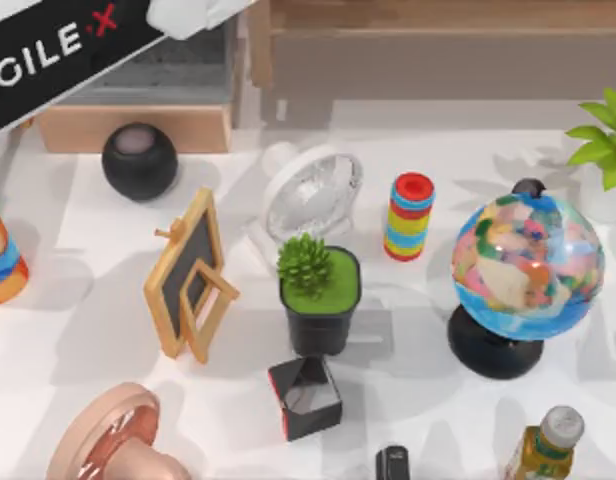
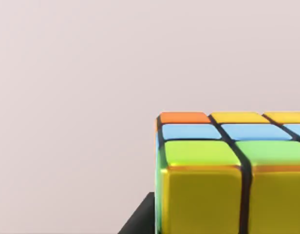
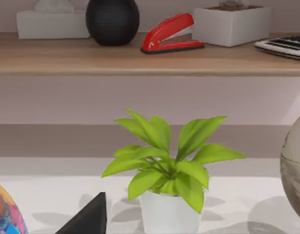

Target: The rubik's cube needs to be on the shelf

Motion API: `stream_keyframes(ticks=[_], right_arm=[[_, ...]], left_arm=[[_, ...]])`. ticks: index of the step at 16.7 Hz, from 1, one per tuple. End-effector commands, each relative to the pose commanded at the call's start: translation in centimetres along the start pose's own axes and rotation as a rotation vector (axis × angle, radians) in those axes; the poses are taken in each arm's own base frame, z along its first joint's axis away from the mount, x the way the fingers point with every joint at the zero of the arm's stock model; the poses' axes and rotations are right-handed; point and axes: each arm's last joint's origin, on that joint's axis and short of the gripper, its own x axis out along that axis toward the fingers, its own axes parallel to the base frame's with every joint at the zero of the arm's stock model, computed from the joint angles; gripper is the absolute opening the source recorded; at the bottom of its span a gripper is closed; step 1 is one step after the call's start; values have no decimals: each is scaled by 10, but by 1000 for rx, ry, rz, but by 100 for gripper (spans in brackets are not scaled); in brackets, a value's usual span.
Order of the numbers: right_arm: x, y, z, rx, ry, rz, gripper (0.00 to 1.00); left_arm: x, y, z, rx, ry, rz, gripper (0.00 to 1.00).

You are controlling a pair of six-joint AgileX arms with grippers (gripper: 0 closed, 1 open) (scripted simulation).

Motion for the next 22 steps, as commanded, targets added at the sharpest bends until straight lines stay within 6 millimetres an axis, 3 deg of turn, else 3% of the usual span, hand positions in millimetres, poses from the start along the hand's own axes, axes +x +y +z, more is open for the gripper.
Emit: stream_keyframes(ticks=[3,5,8,11,13,17,22], right_arm=[[0,0,0,0,0,0,100],[0,0,0,0,0,0,100],[0,0,0,0,0,0,100],[0,0,0,0,0,0,100],[0,0,0,0,0,0,100],[0,0,0,0,0,0,100],[0,0,0,0,0,0,100]], left_arm=[[-36,-76,-60,-127,59,-22,0],[-63,-110,-103,-183,113,-17,0],[-97,-135,-168,-225,197,22,0],[-118,-138,-212,-236,257,63,0],[-123,-137,-224,-236,274,77,0],[-123,-137,-224,-236,274,77,0],[-119,-150,-211,-256,226,35,0]])
